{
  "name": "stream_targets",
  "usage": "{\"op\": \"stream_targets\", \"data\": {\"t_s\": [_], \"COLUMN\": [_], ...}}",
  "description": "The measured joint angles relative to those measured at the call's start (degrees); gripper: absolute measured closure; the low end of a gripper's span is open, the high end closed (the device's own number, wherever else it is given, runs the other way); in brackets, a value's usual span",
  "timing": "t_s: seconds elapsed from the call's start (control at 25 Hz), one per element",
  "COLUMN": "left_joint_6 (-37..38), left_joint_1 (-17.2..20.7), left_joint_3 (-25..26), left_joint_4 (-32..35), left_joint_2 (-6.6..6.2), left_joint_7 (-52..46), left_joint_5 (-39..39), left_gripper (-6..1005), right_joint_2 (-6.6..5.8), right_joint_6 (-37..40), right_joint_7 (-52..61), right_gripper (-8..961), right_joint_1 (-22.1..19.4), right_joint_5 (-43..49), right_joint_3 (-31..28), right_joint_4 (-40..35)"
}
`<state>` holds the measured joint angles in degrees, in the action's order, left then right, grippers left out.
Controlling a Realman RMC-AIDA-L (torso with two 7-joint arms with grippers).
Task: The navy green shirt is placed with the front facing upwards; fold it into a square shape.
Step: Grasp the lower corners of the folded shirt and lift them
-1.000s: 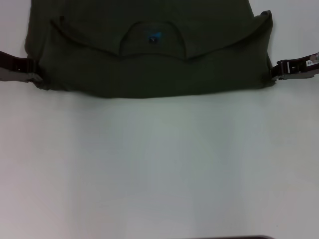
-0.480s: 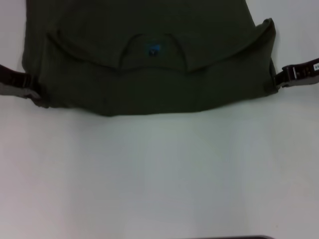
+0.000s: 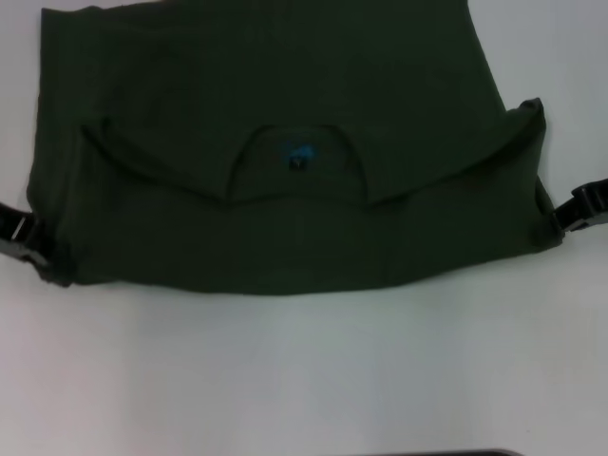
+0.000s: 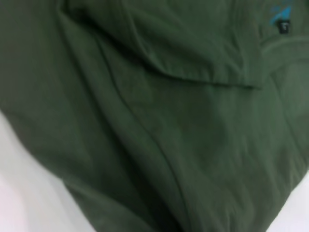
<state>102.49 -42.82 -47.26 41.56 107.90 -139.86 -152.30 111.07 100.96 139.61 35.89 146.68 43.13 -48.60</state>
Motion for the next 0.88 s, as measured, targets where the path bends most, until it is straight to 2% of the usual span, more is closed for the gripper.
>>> {"op": "stream_targets", "data": {"t_s": [0.24,0.48,0.64,0.88], "left_joint_6": [6.84,7.61,9.14,10.32], "left_joint_1": [1.69,2.34,2.45,2.92], "left_joint_3": [-0.98,-1.96,-2.73,-3.06], "left_joint_4": [3.71,4.71,4.70,4.64], "left_joint_2": [0.91,1.20,1.20,1.61], "left_joint_7": [1.96,2.33,3.01,3.18], "left_joint_5": [-0.72,-0.90,-1.10,-3.33], "left_gripper": [969,969,969,969], "right_joint_2": [-0.25,-0.17,0.56,0.85], "right_joint_6": [4.33,7.28,12.25,12.79], "right_joint_7": [-0.54,-2.13,-3.86,-2.70], "right_gripper": [909,909,909,908], "right_joint_1": [-0.98,-1.56,-1.99,-3.72], "right_joint_5": [-0.26,-0.71,-1.24,-0.94], "right_joint_3": [-0.20,-0.47,-2.22,-0.89], "right_joint_4": [-1.31,-1.44,-2.94,-3.58]}}
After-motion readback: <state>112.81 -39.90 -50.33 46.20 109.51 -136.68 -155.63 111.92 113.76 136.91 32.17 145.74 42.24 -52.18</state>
